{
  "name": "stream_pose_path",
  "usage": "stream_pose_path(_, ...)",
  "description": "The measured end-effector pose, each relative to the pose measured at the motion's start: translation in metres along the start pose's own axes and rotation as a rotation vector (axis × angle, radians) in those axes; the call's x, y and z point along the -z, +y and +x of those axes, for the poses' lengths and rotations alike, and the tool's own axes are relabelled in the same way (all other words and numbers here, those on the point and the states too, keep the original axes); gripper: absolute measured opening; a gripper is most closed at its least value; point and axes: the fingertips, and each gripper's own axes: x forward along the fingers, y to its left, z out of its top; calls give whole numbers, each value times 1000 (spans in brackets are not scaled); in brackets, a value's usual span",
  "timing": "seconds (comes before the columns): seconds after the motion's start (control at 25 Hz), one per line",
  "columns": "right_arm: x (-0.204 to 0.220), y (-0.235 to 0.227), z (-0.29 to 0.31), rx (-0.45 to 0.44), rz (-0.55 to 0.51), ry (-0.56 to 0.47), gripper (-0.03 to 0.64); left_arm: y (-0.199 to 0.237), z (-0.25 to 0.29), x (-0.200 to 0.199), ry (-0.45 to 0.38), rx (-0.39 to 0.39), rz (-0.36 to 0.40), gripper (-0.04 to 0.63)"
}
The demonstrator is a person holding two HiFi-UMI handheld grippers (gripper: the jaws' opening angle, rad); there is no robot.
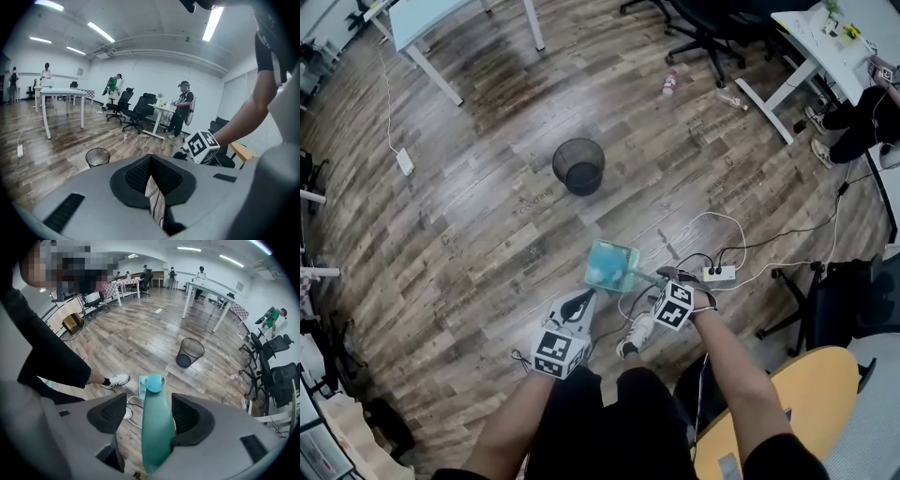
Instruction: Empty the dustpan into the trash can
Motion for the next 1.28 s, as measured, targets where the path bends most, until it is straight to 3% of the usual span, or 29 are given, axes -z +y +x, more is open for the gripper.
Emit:
stream_pose_path(0.16,7,-2,9,-26,-4,36,293,-3,-2,8,11,-11,-13,12)
stream_pose_path(0.28,8,-7,10,-7,23,30,120,-3,-3,12,17,-23,-21,12)
stream_pose_path(0.32,7,-7,11,-8,35,23,103,-3,-4,13,19,-27,-26,12)
stream_pose_path(1.28,9,1,-25,58,327,-146,98,7,-17,24,43,-69,-46,12)
